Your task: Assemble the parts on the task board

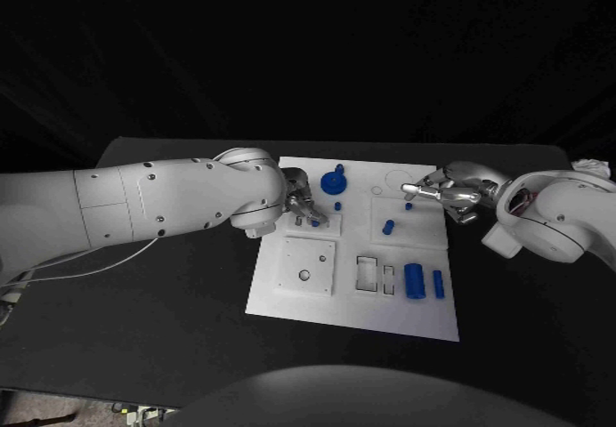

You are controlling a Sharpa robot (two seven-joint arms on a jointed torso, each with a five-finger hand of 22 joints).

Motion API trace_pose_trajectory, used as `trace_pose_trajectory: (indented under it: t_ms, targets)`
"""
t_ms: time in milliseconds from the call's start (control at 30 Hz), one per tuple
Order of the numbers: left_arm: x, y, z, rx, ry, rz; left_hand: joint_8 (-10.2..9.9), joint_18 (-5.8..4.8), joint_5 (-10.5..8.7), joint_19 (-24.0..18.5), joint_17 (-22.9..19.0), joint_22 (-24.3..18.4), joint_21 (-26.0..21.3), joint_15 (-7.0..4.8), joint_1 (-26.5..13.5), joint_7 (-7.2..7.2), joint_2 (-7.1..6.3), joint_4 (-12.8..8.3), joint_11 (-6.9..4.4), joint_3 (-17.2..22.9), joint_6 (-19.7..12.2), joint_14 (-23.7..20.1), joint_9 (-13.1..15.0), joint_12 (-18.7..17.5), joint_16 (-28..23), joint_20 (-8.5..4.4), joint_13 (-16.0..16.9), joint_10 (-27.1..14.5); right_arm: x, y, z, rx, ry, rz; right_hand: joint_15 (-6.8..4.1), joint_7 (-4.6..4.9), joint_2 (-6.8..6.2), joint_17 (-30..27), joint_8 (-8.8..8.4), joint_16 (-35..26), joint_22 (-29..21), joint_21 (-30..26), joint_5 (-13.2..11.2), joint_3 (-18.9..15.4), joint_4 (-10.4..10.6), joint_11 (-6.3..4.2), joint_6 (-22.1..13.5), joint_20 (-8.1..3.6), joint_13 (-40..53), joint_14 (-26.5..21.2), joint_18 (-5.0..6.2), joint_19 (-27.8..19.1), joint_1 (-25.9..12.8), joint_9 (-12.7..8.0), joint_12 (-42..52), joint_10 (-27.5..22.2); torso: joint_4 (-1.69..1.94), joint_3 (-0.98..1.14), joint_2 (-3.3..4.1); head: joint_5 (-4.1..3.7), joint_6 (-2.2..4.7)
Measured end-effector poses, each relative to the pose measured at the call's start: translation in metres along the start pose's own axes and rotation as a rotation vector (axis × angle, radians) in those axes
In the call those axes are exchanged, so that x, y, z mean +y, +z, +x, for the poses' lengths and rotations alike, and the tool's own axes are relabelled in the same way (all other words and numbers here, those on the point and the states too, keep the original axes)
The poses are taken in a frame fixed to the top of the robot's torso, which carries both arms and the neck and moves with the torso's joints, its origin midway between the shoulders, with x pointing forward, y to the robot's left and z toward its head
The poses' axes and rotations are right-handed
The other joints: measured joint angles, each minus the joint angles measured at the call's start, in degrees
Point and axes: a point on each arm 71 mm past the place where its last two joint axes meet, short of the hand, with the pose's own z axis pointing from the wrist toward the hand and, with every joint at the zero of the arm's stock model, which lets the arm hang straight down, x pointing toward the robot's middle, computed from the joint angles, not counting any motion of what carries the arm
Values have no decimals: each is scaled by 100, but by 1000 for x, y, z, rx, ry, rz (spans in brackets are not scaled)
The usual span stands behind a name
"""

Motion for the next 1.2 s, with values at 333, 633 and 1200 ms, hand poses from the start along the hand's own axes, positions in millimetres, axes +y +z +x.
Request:
trace_pose_trajectory:
  t_ms: [333, 633, 1200]
  targets:
    - [-1, 0, 1, -1, 10, -17, 15, 0, -66, 22, 0, 0, 0, 0, -19, -45, -124, -43, -34, -42, -46, 0, -17, 48, 0, -21, 0, 34, -1, 0, 1, 4, 1, 3, 0, 0, 22, -1, 0, 0, 0, 0, 0, -4, -4, 0, 0, 0, -4, 0, 0, 0, 22, 1, 6, 0, 0, 0, -1, 3, 0]
    - [2, 0, 0, -12, 25, -48, 777, -1, -194, 22, -1, -1, 0, 0, -561, -16, -355, 127, -32, -527, -287, 0, 593, 48, 0, -21, 0, 31, -2, 0, 2, 6, 2, 5, 0, 0, 22, -1, 0, 0, -1, 0, 0, -4, -4, 0, 0, 0, -4, 0, 0, 0, 22, 0, 5, 0, 0, -1, -1, 3, 0]
    - [4, 0, -1, -12, 43, -65, 823, 0, -217, 21, -1, -1, -24, 21, -1187, 46, -504, 164, -2, -910, -597, 21, 661, 48, 0, -21, 0, 43, -4, 0, 2, 7, 3, 8, 0, 0, 21, -2, 0, 0, 4, 0, 0, -4, -4, 0, 0, 0, -1, 0, 0, 0, 21, -1, 6, 0, 1, -1, -2, 3, 0]
